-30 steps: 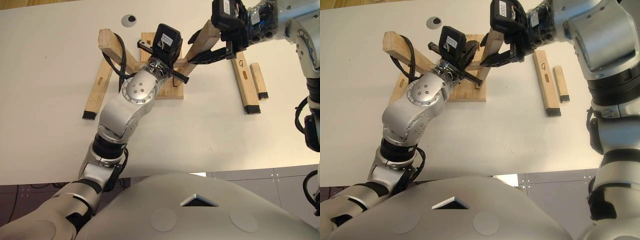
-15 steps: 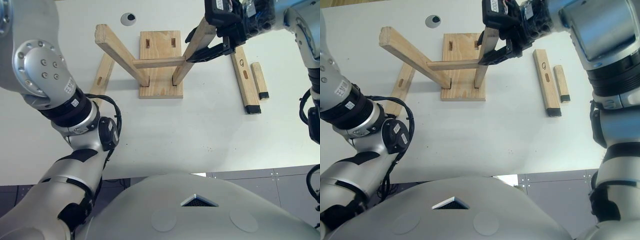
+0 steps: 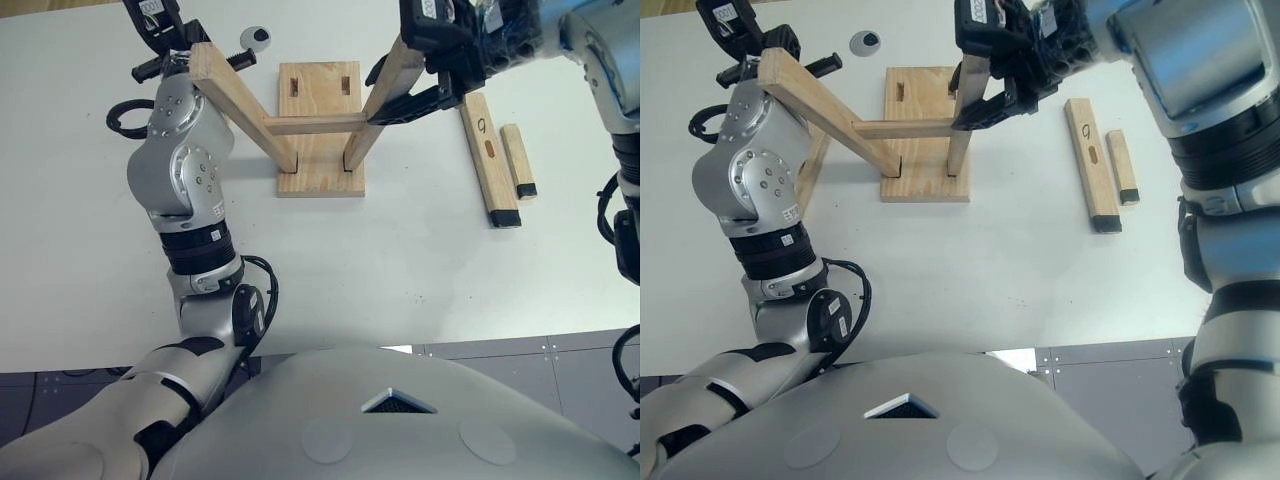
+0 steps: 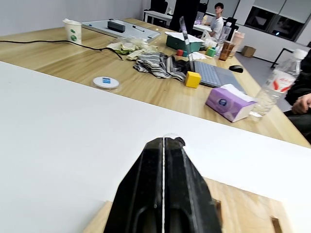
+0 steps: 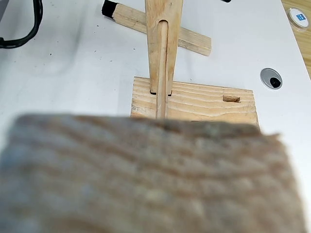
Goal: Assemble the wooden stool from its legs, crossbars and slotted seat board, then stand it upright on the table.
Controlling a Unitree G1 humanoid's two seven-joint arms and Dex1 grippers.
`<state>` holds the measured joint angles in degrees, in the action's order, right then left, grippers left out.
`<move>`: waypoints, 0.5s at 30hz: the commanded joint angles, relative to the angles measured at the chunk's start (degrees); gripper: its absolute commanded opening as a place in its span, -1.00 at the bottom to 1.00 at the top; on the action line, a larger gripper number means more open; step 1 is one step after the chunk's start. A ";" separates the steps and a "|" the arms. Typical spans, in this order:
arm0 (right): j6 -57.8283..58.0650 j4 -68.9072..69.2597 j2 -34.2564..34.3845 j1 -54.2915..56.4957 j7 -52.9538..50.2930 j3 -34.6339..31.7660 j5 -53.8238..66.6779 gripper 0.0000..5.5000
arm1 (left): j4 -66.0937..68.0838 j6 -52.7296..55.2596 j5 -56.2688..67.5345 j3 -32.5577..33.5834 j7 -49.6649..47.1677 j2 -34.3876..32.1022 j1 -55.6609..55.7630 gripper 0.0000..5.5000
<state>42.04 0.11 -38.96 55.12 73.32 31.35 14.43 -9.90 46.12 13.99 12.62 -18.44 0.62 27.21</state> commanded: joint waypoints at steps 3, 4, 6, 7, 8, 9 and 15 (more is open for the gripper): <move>8.47 -0.16 8.34 -8.24 -3.02 7.76 0.23 -0.26 | 2.07 -0.58 -0.19 -4.25 1.94 3.95 2.92 -1.00; 8.95 -0.60 9.50 -8.16 -4.28 6.95 0.55 -0.26 | 2.19 -0.67 -0.35 -4.23 2.04 4.10 2.73 -1.00; 10.27 -1.75 11.62 -7.99 -6.80 4.77 1.55 -0.26 | 3.26 -1.09 -0.60 -3.37 2.60 3.29 2.76 -1.00; 11.01 -1.66 12.01 -7.99 -7.18 4.13 2.03 -0.26 | 4.20 -1.31 -0.65 -2.65 3.04 2.44 3.11 -1.00; 11.70 -1.21 12.17 -8.08 -7.37 3.74 2.44 -0.26 | 5.28 -1.53 -0.67 -1.88 3.47 1.48 3.62 -1.00; 12.41 -0.59 12.25 -8.17 -7.45 3.51 2.76 -0.12 | 6.42 -1.77 -0.69 -1.21 3.88 0.64 4.24 -1.00; 18.16 7.19 15.23 -7.51 -8.20 1.06 7.56 0.21 | 28.36 -11.00 -1.77 2.61 8.05 -5.55 15.95 -1.00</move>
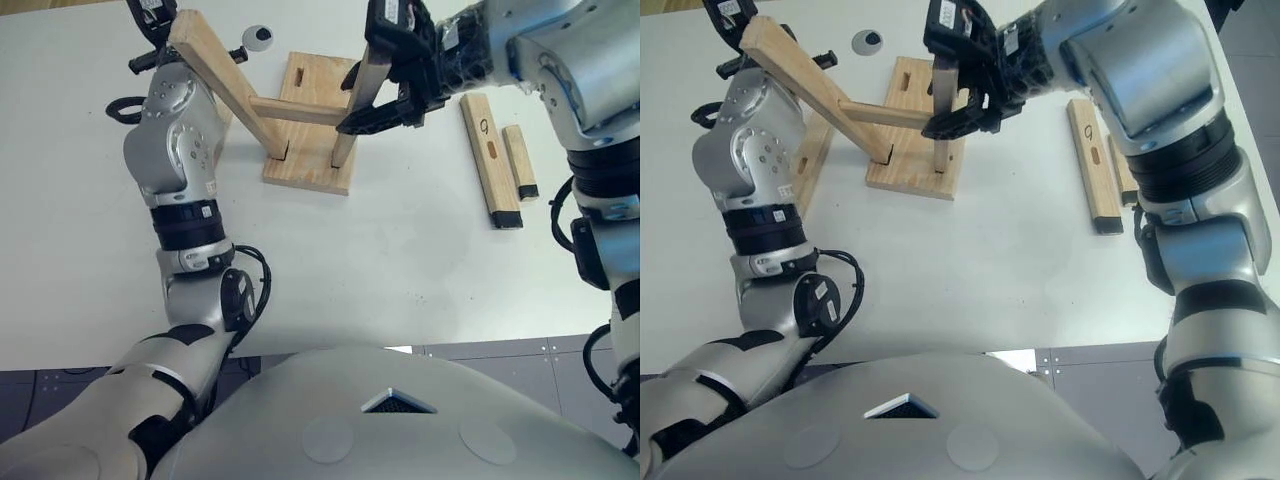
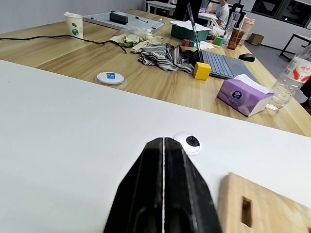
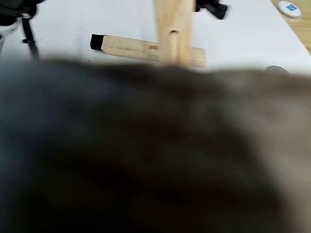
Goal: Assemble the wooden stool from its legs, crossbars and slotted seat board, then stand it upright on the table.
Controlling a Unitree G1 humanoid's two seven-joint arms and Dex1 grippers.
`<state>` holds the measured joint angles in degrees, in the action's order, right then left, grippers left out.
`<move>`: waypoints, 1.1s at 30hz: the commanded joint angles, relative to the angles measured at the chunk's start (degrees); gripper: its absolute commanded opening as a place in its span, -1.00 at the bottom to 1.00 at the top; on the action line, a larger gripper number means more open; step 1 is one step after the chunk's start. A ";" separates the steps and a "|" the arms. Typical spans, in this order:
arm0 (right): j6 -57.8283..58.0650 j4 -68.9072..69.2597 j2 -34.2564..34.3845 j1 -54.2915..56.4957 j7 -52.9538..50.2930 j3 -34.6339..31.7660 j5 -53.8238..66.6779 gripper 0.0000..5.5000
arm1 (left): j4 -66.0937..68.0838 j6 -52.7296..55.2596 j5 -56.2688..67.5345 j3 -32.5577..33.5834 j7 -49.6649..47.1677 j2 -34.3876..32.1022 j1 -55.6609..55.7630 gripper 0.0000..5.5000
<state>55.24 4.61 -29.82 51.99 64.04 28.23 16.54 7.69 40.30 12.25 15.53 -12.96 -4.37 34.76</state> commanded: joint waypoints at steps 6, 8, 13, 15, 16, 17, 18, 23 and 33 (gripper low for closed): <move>7.78 4.40 10.72 -3.42 -3.40 0.47 8.62 0.23 | 33.36 -16.45 -1.22 -0.89 7.35 -1.80 18.62 -1.00; 8.03 4.03 12.12 -2.98 -6.14 -1.69 8.92 0.23 | 38.06 -19.61 -1.75 -1.36 8.67 -2.18 20.47 -1.00; 12.08 9.36 10.60 -2.35 -8.87 -7.33 12.96 0.23 | 39.49 -22.90 -1.55 -1.06 11.20 -4.94 19.06 -1.00; 14.16 11.81 9.91 -2.16 -9.78 -9.86 14.96 0.23 | 38.14 -23.25 -1.23 -0.93 12.27 -5.87 17.66 -1.00; 15.01 12.64 9.66 -1.94 -10.23 -11.07 15.83 0.23 | 37.22 -23.36 -1.04 -0.90 12.81 -6.23 16.99 -1.00; 16.41 13.11 9.57 -0.92 -10.84 -14.28 17.45 0.23 | 34.93 -23.39 -0.69 -0.81 13.84 -6.86 15.62 -1.00; 18.05 13.00 9.61 0.67 -11.42 -18.68 19.59 0.23 | 31.74 -22.88 -0.28 -0.63 14.87 -7.76 13.72 -1.00; 18.35 1.45 5.86 10.19 -15.26 -40.99 26.40 0.23 | 2.57 -7.11 4.01 -2.94 24.67 -15.68 -2.47 -1.00; -37.34 -35.54 2.62 -11.71 -17.52 -9.24 -14.12 -0.44 | -42.86 21.62 25.78 -13.78 62.40 -48.51 -27.30 -1.00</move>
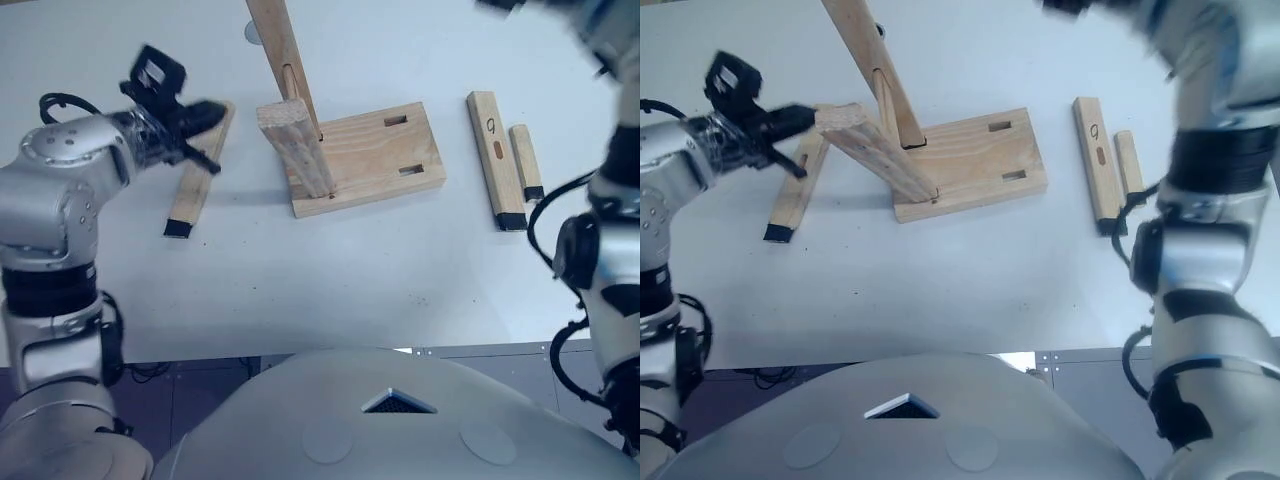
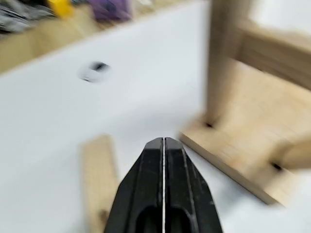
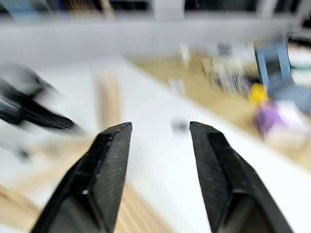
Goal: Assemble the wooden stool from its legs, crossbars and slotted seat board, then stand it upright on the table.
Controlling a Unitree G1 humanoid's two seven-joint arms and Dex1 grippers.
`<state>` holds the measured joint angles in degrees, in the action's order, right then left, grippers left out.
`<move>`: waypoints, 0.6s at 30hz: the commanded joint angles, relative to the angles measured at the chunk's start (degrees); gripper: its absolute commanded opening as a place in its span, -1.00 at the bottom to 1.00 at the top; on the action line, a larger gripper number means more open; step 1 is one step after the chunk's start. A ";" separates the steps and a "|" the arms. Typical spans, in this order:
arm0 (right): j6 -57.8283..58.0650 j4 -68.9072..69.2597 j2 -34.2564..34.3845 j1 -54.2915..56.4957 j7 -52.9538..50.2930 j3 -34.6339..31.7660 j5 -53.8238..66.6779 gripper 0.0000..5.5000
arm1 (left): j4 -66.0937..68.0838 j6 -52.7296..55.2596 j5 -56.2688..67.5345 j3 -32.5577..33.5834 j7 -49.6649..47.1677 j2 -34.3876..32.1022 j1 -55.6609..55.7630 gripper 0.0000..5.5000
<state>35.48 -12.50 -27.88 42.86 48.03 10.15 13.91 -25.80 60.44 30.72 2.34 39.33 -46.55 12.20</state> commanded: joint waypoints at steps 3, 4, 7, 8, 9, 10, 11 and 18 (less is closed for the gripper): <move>-30.97 -36.94 3.85 1.17 -9.85 10.83 -18.48 -0.66 | -10.11 2.38 13.35 -1.66 12.08 -2.19 -6.29 -1.00; -33.65 -41.21 4.63 2.46 -12.14 11.08 -19.98 -0.68 | -9.42 2.57 14.34 -2.24 11.66 -0.52 -6.54 -1.00; -39.25 -50.23 6.04 4.99 -14.39 13.40 -24.93 -0.89 | -5.09 0.96 9.06 -10.06 7.33 3.23 -7.58 -1.00; -40.38 -52.28 6.51 5.45 -13.81 13.88 -26.13 -0.95 | -3.05 0.24 6.77 -12.60 5.33 4.66 -7.60 -1.00; -41.13 -53.67 7.00 5.71 -12.68 14.02 -26.77 -0.99 | -0.88 -0.74 4.41 -14.99 3.69 5.85 -7.67 -1.00; -41.59 -54.62 7.50 5.82 -11.37 14.01 -27.11 -0.99 | 0.94 -1.74 2.31 -17.11 2.42 6.76 -8.16 -1.00; -42.21 -55.32 7.84 5.85 -10.34 14.07 -27.55 -0.99 | 2.25 -2.66 0.61 -18.67 1.47 7.44 -8.61 -1.00; -44.61 -51.36 5.90 2.93 2.08 14.62 -28.26 -0.99 | 9.48 -5.77 -3.89 -17.39 -3.99 13.00 -6.85 -1.00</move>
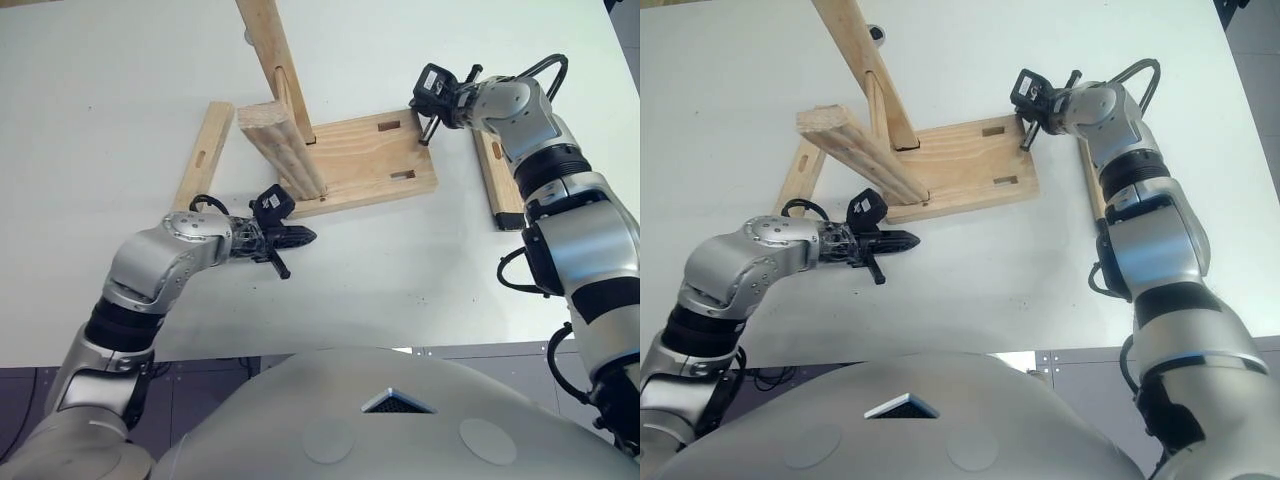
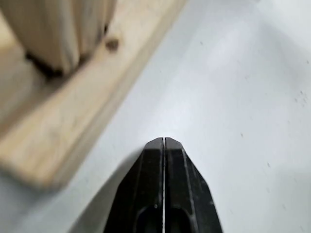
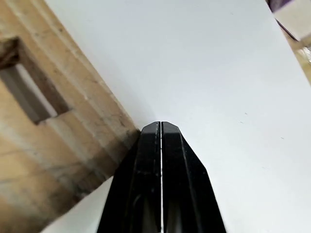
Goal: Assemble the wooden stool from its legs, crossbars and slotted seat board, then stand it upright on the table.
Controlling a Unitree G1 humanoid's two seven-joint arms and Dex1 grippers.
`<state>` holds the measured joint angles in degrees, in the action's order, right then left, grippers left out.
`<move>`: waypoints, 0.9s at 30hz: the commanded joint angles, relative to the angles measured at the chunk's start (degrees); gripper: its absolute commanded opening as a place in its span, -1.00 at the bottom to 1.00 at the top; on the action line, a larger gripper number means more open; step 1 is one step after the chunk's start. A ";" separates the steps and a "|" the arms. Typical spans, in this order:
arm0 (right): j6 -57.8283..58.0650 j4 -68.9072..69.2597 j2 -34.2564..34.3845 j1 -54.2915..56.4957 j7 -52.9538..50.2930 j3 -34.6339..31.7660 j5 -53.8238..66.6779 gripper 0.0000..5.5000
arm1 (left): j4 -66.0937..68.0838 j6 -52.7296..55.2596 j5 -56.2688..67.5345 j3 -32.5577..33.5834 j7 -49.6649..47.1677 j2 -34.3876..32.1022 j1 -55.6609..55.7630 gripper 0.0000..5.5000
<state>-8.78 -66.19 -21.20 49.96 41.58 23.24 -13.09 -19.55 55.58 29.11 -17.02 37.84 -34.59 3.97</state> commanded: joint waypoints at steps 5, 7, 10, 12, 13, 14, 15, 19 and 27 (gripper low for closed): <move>0.04 18.16 -3.74 -9.81 16.66 0.07 2.43 -0.99 | 6.72 -3.98 -3.90 4.32 0.04 -2.35 -0.43 -1.00; 0.12 18.30 -3.70 -8.46 13.55 -0.84 1.41 -0.99 | 7.30 -4.76 -4.18 4.93 0.97 -3.41 -1.04 -1.00; 0.98 14.15 -1.69 -5.11 8.59 -1.98 0.33 -0.99 | 10.53 -6.32 -5.28 5.85 0.94 -3.35 -0.41 -1.00; 1.07 13.37 0.09 -4.94 8.36 -1.36 0.17 -0.99 | 12.91 -6.92 -5.94 6.61 -0.16 -2.25 0.99 -1.00; 1.42 13.79 0.94 -5.36 9.07 -0.92 0.12 -0.99 | 13.74 -7.02 -6.00 6.90 -0.35 -1.83 1.74 -1.00; 2.02 15.49 1.94 -6.74 10.67 0.03 0.13 -0.99 | 15.18 -7.37 -6.04 7.19 -0.52 -1.19 2.31 -1.00; 3.13 18.12 2.85 -8.32 12.70 1.07 0.18 -0.99 | 17.29 -7.93 -6.48 7.24 -0.68 -0.56 3.22 -1.00; 9.30 29.85 3.08 -13.48 19.23 3.65 0.86 -0.99 | 24.93 -10.88 -8.58 7.37 -2.03 2.83 7.34 -1.00; 20.04 40.21 3.00 -18.74 15.01 2.13 -0.52 -0.99 | 35.26 -15.23 -12.80 6.84 -5.46 11.95 13.21 -1.00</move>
<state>8.88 -26.28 -19.01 32.89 60.08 25.71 -13.04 14.83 38.50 16.47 -7.34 31.11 -25.78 19.32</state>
